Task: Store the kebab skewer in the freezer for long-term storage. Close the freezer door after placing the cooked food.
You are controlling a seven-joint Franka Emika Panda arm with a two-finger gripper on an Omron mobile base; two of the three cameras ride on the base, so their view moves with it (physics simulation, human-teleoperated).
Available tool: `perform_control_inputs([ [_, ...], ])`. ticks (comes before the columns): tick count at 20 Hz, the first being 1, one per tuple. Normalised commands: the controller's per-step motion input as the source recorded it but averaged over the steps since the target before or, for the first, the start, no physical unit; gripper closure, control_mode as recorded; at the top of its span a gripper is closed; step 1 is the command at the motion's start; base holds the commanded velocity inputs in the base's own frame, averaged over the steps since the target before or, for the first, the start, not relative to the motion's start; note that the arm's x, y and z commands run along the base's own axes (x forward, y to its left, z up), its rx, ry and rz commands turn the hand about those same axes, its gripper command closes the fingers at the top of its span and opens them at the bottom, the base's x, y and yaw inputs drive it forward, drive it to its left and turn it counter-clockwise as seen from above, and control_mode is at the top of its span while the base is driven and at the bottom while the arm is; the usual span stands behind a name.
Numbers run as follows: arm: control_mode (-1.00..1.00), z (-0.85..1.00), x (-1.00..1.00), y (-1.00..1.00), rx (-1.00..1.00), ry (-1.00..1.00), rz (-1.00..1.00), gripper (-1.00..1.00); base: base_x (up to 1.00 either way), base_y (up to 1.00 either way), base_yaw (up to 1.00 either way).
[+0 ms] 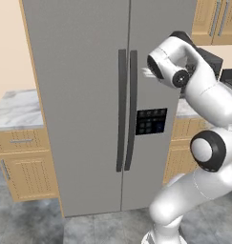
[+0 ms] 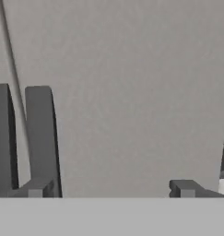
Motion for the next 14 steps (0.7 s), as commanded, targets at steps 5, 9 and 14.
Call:
perform_control_inputs([
  [5, -1.00, 0.84, 0.07, -0.12, 0.00, -0.05, -0.24, -1.00, 0.00, 0.00, 0.00],
  [9, -1.00, 0.43, 0.32, -0.01, 0.00, 0.02, -0.12, -1.00, 0.00, 0.00, 0.00],
  [14, -1.00, 0.18, 0.70, -0.14, 0.00, 0.17, -0.08, -1.00, 0.00, 0.00, 0.00],
])
